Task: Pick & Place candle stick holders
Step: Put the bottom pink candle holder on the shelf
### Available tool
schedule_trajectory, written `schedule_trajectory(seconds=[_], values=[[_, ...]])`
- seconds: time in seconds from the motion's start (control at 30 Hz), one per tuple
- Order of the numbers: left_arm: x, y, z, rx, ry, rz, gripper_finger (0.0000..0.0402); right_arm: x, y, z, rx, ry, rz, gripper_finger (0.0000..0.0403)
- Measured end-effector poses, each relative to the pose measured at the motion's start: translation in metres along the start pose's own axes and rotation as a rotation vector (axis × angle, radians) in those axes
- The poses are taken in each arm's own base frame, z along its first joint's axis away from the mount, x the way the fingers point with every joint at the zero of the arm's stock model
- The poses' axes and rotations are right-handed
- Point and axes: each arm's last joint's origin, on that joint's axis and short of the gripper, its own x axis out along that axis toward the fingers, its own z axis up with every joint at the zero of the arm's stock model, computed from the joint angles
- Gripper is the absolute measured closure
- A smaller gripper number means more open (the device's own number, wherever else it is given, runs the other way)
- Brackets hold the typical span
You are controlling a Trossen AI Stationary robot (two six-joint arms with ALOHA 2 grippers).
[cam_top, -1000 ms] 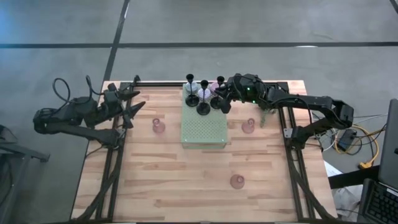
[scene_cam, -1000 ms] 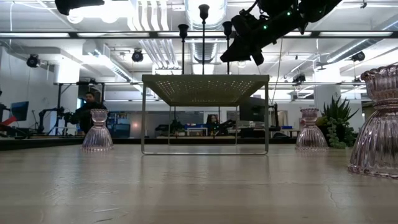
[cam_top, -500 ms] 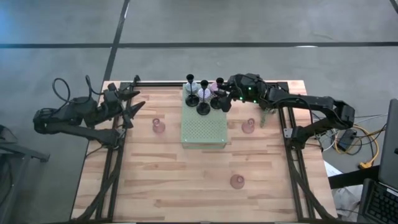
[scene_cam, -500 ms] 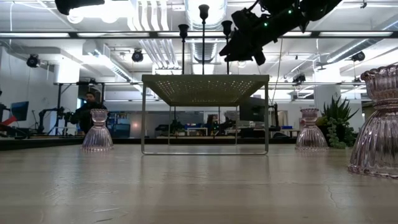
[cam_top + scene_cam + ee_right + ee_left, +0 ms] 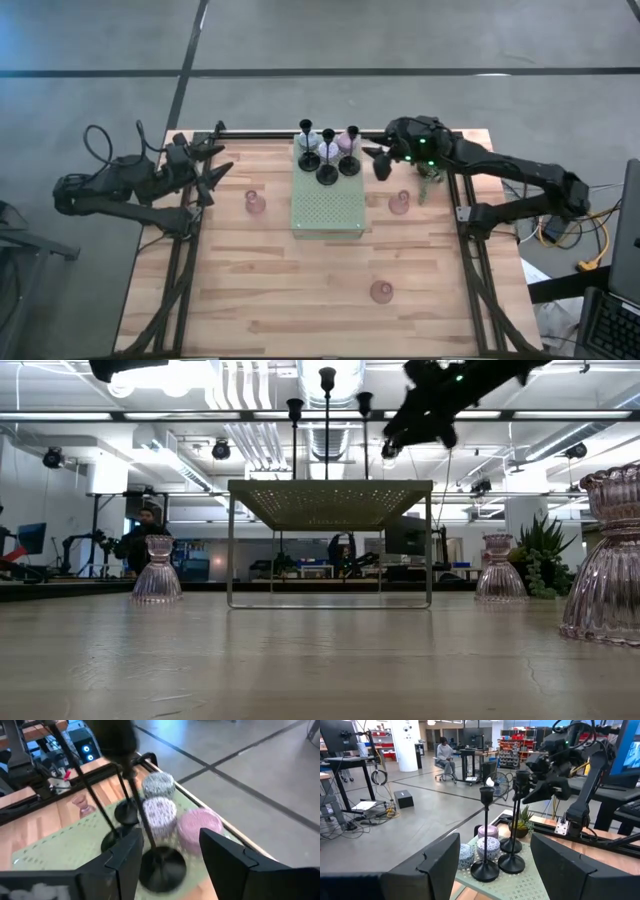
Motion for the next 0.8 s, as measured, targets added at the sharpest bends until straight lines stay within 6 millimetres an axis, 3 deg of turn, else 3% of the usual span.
schedule_trajectory(seconds=[0.2,0.5,0.67,0.8], values=[[0.0,0.0,0.001,-0.005,-0.008,0.0,0.0154,-0.051,-0.003,-0.004,0.076,0.07,0.002,0.0223],[0.0,0.0,0.002,-0.015,-0.023,-0.001,0.0154,-0.113,-0.003,-0.034,0.285,0.361,0.144,0.0232],[0.0,0.0,0.002,-0.019,-0.026,-0.001,0.0154,-0.134,0.014,-0.041,0.358,0.398,0.24,0.0232],[0.0,0.0,0.002,-0.019,-0.026,-0.001,0.0154,-0.138,0.033,-0.05,0.384,0.433,0.245,0.0233]])
